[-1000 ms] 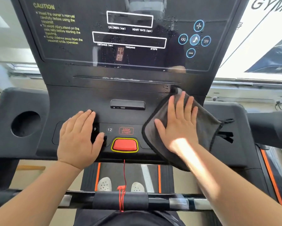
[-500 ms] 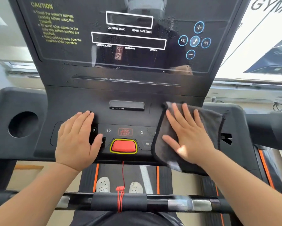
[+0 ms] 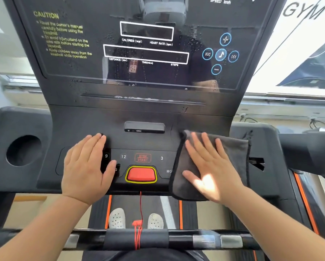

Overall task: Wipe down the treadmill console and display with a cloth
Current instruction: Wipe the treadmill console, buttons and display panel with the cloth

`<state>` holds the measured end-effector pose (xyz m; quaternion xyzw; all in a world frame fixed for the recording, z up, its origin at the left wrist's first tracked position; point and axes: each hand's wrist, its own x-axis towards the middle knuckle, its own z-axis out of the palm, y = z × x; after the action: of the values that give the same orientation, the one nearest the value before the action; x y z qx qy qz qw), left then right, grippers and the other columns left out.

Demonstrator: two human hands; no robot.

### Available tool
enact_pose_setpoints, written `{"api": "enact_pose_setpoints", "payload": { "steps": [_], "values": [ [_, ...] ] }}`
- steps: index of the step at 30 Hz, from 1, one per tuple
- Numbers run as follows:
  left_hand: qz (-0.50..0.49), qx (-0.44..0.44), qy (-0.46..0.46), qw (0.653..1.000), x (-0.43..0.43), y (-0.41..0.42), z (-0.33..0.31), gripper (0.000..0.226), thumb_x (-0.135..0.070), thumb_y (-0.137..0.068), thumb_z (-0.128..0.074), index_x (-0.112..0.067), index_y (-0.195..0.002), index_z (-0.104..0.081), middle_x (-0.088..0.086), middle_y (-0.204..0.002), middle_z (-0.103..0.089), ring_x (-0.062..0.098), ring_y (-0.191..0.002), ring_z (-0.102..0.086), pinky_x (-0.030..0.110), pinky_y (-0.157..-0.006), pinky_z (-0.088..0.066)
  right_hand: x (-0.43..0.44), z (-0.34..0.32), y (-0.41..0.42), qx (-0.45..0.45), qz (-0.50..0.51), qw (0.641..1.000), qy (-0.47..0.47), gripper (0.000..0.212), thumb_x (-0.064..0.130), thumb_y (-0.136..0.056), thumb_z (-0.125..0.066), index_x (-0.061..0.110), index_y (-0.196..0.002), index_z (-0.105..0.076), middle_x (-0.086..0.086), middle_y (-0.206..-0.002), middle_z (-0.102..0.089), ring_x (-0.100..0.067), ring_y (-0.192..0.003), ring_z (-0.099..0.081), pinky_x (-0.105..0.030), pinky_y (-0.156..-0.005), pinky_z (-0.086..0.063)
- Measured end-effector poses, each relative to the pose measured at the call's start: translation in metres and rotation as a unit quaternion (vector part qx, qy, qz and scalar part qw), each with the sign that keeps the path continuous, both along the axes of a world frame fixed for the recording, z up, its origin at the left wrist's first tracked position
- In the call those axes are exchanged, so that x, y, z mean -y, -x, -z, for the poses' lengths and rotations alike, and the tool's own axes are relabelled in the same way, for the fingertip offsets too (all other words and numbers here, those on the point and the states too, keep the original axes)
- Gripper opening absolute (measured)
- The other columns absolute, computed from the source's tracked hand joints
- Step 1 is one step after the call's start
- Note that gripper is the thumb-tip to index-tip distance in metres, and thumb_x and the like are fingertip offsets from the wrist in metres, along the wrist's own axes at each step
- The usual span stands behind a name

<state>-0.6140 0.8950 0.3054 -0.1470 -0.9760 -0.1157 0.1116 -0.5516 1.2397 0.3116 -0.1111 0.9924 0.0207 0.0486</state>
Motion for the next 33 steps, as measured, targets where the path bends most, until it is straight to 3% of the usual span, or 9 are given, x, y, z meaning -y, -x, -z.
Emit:
{"api": "enact_pose_setpoints", "payload": {
  "steps": [3, 8, 13, 15, 19, 23, 30, 33],
  "values": [
    [-0.006, 0.006, 0.004, 1.000, 0.000, -0.001, -0.002, 0.067, -0.046, -0.091, -0.041, -0.002, -0.141, -0.053, 0.017, -0.144, -0.056, 0.039, -0.135, -0.048, 0.053, -0.111, -0.033, 0.002, -0.007, 0.029, -0.031, 0.144, 0.989, 0.031, 0.089, 0.069, -0.098, -0.021, 0.014, -0.164, 0.004, -0.009, -0.171, 0.016, -0.030, -0.157, 0.019, -0.052, -0.127, 0.008],
    [-0.011, 0.020, 0.005, 1.000, -0.002, -0.001, -0.001, 0.068, -0.046, -0.091, -0.039, -0.003, -0.141, -0.053, 0.016, -0.145, -0.056, 0.039, -0.136, -0.048, 0.053, -0.113, -0.032, 0.038, -0.009, 0.069, -0.089, 0.229, 0.966, 0.081, 0.095, 0.066, -0.099, -0.028, -0.002, -0.160, 0.000, -0.028, -0.168, 0.010, -0.047, -0.154, 0.012, -0.059, -0.125, 0.006],
    [-0.014, 0.029, 0.008, 0.999, 0.000, -0.002, -0.003, 0.068, -0.046, -0.091, -0.038, -0.004, -0.142, -0.052, 0.016, -0.146, -0.055, 0.038, -0.137, -0.046, 0.053, -0.113, -0.032, 0.055, -0.008, 0.067, -0.071, 0.174, 0.980, 0.061, 0.088, 0.064, -0.099, -0.025, 0.006, -0.162, -0.005, -0.033, -0.166, 0.005, -0.051, -0.153, 0.009, -0.061, -0.123, 0.007],
    [-0.013, 0.031, 0.006, 0.999, -0.002, -0.002, -0.005, 0.067, -0.046, -0.091, -0.038, -0.004, -0.141, -0.052, 0.017, -0.145, -0.056, 0.039, -0.136, -0.047, 0.053, -0.112, -0.033, 0.064, -0.008, 0.062, -0.046, 0.112, 0.992, 0.036, 0.086, 0.066, -0.099, -0.019, 0.012, -0.164, -0.005, -0.022, -0.170, 0.002, -0.047, -0.154, 0.011, -0.058, -0.123, 0.010],
    [-0.015, 0.037, 0.012, 0.999, -0.003, -0.002, -0.006, 0.066, -0.046, -0.091, -0.038, -0.004, -0.140, -0.053, 0.016, -0.144, -0.056, 0.038, -0.135, -0.047, 0.053, -0.112, -0.033, 0.067, -0.011, 0.063, -0.014, 0.019, 0.999, 0.037, 0.082, 0.066, -0.098, -0.008, 0.018, -0.164, 0.004, -0.004, -0.172, 0.014, -0.032, -0.156, 0.020, -0.051, -0.122, 0.018],
    [-0.022, 0.046, 0.028, 0.998, -0.006, -0.004, -0.010, 0.068, -0.049, -0.090, -0.038, -0.006, -0.141, -0.053, 0.014, -0.144, -0.056, 0.037, -0.135, -0.047, 0.054, -0.111, -0.034, 0.030, -0.007, 0.054, -0.026, -0.027, 0.999, 0.031, 0.080, 0.067, -0.099, -0.012, 0.022, -0.164, 0.000, 0.002, -0.173, 0.009, -0.027, -0.158, 0.014, -0.053, -0.127, 0.003],
    [-0.018, 0.057, 0.035, 0.998, -0.006, -0.004, -0.011, 0.069, -0.051, -0.089, -0.041, -0.007, -0.142, -0.052, 0.012, -0.145, -0.055, 0.034, -0.135, -0.047, 0.051, -0.112, -0.035, 0.018, -0.008, 0.043, -0.053, 0.228, 0.969, 0.082, 0.088, 0.070, -0.098, -0.012, 0.014, -0.163, 0.010, -0.013, -0.172, 0.011, -0.036, -0.156, 0.017, -0.055, -0.126, 0.009],
    [-0.015, 0.066, 0.039, 0.997, -0.005, -0.003, -0.012, 0.070, -0.052, -0.089, -0.041, -0.008, -0.142, -0.052, 0.012, -0.145, -0.055, 0.035, -0.134, -0.048, 0.052, -0.111, -0.036, 0.057, -0.014, 0.055, -0.046, 0.255, 0.958, 0.120, 0.095, 0.072, -0.093, -0.005, 0.009, -0.163, 0.006, -0.020, -0.170, 0.008, -0.044, -0.155, 0.014, -0.058, -0.125, 0.007]
  ]
}}
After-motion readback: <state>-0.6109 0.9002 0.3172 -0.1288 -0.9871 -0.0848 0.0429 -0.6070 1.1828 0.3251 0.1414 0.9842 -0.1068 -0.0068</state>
